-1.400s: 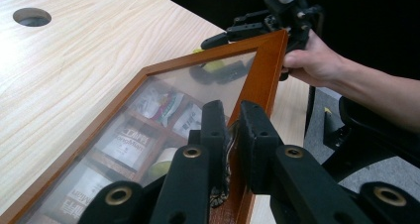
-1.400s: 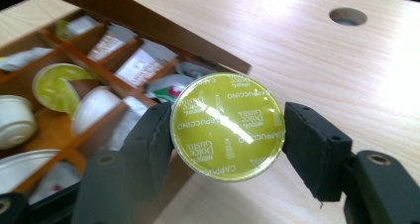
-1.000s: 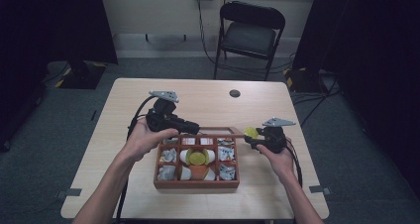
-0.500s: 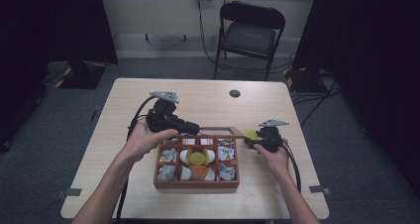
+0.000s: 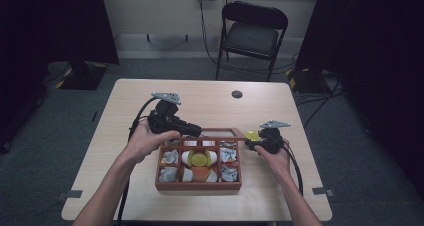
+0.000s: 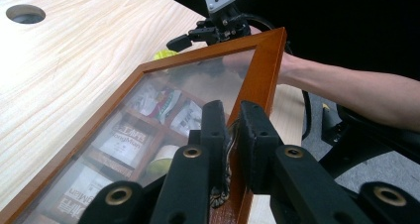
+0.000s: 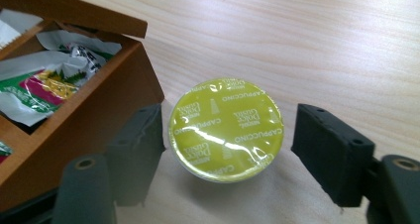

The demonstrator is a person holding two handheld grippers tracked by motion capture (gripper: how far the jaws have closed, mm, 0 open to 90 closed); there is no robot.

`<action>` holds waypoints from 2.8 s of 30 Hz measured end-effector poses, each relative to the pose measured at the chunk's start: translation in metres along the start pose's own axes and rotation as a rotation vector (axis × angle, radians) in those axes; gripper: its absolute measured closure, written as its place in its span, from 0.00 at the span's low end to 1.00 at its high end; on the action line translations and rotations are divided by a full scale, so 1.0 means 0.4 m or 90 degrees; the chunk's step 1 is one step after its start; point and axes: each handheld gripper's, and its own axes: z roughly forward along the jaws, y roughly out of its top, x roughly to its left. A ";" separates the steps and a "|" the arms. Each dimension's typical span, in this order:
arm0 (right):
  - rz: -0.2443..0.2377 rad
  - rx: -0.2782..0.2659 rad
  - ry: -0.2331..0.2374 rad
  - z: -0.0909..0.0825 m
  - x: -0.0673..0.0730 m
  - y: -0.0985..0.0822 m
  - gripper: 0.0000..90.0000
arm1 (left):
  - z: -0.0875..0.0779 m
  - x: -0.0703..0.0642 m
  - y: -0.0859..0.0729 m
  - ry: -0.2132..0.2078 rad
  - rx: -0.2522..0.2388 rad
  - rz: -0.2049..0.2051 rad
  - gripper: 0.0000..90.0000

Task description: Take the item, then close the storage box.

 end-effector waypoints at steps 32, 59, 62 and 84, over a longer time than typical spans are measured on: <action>-0.039 0.034 0.029 -0.139 0.067 -0.095 0.22 | 0.004 -0.005 -0.005 -0.002 0.012 0.013 0.91; -0.058 0.036 -0.012 -0.126 0.061 -0.178 0.19 | 0.014 -0.018 -0.012 -0.002 0.043 0.025 0.91; -0.057 0.037 -0.012 -0.126 0.062 -0.178 0.19 | 0.018 -0.024 -0.013 0.002 0.050 0.032 0.91; -0.059 0.036 -0.010 -0.124 0.060 -0.177 0.18 | 0.036 -0.046 -0.036 0.006 0.084 0.049 0.91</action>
